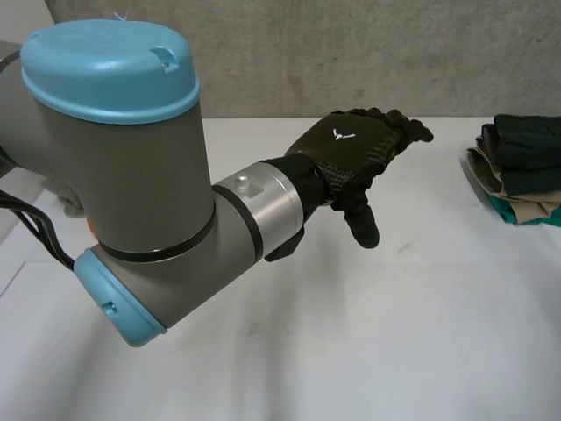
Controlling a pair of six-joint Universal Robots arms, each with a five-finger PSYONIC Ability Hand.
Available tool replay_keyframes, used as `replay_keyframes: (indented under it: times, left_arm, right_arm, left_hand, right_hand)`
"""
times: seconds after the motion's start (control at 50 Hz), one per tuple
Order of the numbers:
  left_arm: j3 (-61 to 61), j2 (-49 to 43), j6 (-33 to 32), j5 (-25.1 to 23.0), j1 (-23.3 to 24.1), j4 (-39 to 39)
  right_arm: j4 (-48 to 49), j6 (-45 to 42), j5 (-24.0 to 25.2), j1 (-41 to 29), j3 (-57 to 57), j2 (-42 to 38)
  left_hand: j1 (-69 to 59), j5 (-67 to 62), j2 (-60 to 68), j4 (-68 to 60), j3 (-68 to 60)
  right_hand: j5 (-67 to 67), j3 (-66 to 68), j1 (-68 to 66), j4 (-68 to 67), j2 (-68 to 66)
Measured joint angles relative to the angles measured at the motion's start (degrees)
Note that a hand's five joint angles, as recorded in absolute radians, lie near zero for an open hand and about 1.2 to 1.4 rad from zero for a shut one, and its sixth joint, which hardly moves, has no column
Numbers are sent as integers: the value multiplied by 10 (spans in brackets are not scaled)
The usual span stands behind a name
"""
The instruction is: Fold the laundry.
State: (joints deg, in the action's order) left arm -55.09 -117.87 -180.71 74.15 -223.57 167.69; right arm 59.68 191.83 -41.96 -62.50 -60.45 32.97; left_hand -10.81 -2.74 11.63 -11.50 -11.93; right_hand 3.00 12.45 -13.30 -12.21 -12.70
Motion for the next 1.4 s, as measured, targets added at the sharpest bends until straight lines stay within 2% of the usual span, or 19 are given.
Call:
replay_keyframes:
  times: [0.18,0.28,0.36,0.44,0.58,0.72,0.74,0.8,0.82,0.84,0.98,1.06,1.1,1.12,1.14,1.16,1.18,1.26,1.4]
  left_arm:
    - [-1,13,0,-1,7,0]
    - [-1,26,1,0,8,3]
    - [0,45,1,8,7,16]
    - [3,74,-2,58,-2,49]
    - [-3,97,-79,156,-79,86]
    - [-38,66,-244,191,-227,110]
    - [-44,51,-268,188,-255,118]
    - [-49,38,-285,183,-276,123]
    - [-59,-14,-330,153,-338,144]
    - [-61,-36,-343,136,-358,151]
    - [-19,-185,-402,16,-440,181]
    - [37,-260,-420,-15,-458,185]
    - [70,-294,-425,-21,-462,185]
    - [70,-294,-425,-21,-462,185]
    - [91,-313,-427,-22,-462,185]
    - [101,-322,-427,-22,-462,185]
    - [114,-332,-426,-21,-460,185]
    - [130,-337,-422,-14,-452,184]
    - [96,-270,-392,29,-410,172]
  right_arm:
    - [-162,-65,1,67,-71,132]
    - [-324,-229,-8,121,-77,191]
    - [-432,-400,-64,148,-66,227]
    - [-477,-532,-186,129,-57,269]
    - [-413,-464,-247,33,-113,361]
    - [-299,-322,-208,-85,-268,490]
    - [-284,-310,-198,-109,-301,509]
    - [-276,-306,-193,-122,-319,517]
    - [-255,-303,-178,-177,-390,543]
    - [-250,-308,-175,-200,-418,549]
    - [-253,-362,-176,-287,-514,546]
    - [-265,-389,-181,-300,-540,532]
    - [-272,-399,-185,-301,-548,523]
    - [-272,-399,-185,-301,-548,523]
    - [-276,-403,-187,-300,-551,518]
    - [-279,-405,-189,-298,-553,515]
    - [-281,-407,-192,-297,-554,511]
    - [-285,-408,-200,-291,-555,508]
    - [-286,-406,-223,-283,-549,523]
  left_hand:
    - [0,0,0,0,0]
    - [0,0,0,0,0]
    - [0,0,0,0,0]
    - [0,0,0,0,0]
    - [0,0,0,0,0]
    - [0,0,0,0,0]
    - [0,0,0,0,0]
    - [0,0,0,0,0]
    - [0,0,0,0,0]
    - [0,0,0,0,0]
    - [0,0,0,0,0]
    - [-10,-5,8,-7,-8]
    - [-168,-130,139,-140,-135]
    - [-168,-130,139,-140,-135]
    - [-334,-266,295,-284,-276]
    - [-386,-312,332,-333,-324]
    - [-515,-454,482,-487,-465]
    - [-525,-499,550,-568,-531]
    - [-525,-499,552,-570,-531]
  right_hand:
    - [-2,-1,0,3,0]
    - [-2,-1,0,3,0]
    - [-2,-1,0,3,0]
    - [-2,-1,0,3,0]
    - [-2,-1,0,3,0]
    - [-2,-1,0,3,0]
    - [-2,-1,0,3,0]
    - [-2,-1,0,3,0]
    - [-2,-1,0,3,0]
    - [-2,-1,0,3,0]
    - [-2,-1,0,3,0]
    - [-2,-1,0,3,0]
    - [-2,-1,0,3,0]
    - [-2,-1,0,3,0]
    - [-2,-1,0,3,0]
    - [-2,-1,0,3,0]
    - [-2,-1,0,3,0]
    - [-2,-1,0,3,0]
    - [-2,-1,0,3,0]
